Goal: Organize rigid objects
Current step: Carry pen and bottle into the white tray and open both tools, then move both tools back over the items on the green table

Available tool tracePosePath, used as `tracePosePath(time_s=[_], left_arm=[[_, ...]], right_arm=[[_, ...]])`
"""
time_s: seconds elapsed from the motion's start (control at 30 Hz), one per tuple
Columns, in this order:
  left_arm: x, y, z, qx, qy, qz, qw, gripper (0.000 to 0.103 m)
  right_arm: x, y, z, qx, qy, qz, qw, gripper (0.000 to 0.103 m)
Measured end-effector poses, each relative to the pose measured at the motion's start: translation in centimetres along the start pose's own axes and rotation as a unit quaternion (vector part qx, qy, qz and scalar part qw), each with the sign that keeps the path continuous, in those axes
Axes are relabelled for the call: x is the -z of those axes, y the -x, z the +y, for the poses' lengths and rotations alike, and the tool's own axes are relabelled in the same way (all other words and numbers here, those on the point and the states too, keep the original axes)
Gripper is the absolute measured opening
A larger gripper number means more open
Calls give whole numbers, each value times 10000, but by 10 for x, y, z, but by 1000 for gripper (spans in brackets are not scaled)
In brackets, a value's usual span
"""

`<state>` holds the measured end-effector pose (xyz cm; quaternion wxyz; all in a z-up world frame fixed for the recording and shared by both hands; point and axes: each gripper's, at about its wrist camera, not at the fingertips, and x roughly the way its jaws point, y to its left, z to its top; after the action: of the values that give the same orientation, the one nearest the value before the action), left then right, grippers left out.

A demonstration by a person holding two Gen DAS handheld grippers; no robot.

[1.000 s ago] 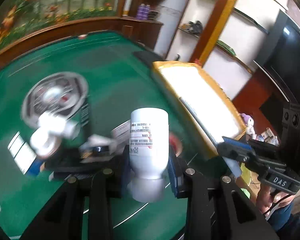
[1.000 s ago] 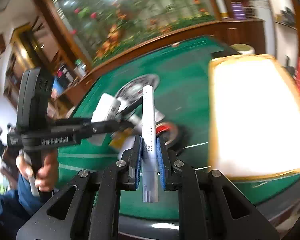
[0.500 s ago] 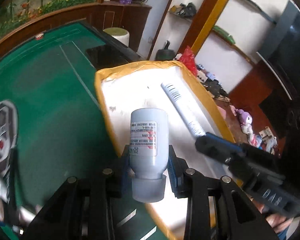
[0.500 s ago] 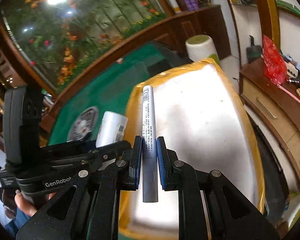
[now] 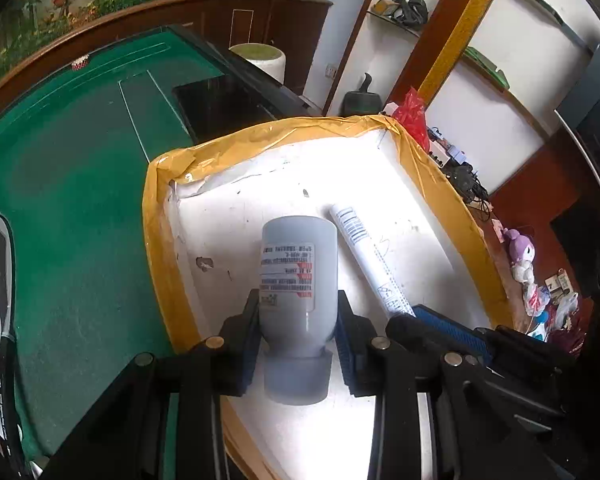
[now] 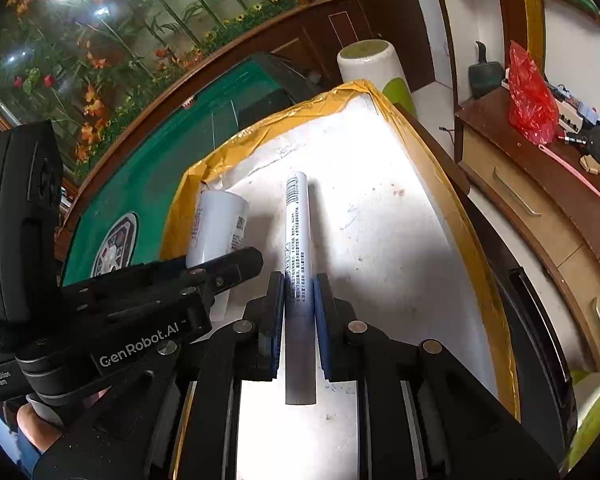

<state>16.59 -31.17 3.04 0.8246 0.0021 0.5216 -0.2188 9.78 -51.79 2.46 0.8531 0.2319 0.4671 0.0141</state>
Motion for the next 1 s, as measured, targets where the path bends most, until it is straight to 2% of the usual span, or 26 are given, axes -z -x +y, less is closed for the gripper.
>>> tracePosePath(time_s=[0.17,0.37,0.5,0.6,0.7,0.8,0.93,1.0], left_arm=[[-5,-2,-6,-12,-67,98,9999,36],[1,10,4,402,142,203,9989,37],[16,45,10,758,296,-161,9966,37],[29,84,9,1011,159,-453,9937,37],[40,128,14,1124,132,-712,9910,37],[49,170,21,986,147,-949,9905,37],[66,230,30,914,222,-1288,9872,37],[74,260,37,982,276,-1527,9830,37]], right_arm=[[3,-2,-2,137,-65,109,9998,15],[7,11,4,258,-15,-48,9997,15],[10,34,6,212,-82,-375,9990,15],[16,56,20,94,-131,-582,9982,15],[29,83,43,-331,-179,-661,9971,15],[46,108,77,-648,39,-770,9949,15],[73,145,128,-1425,305,-830,9858,15],[90,164,156,-1781,438,-897,9789,15]])
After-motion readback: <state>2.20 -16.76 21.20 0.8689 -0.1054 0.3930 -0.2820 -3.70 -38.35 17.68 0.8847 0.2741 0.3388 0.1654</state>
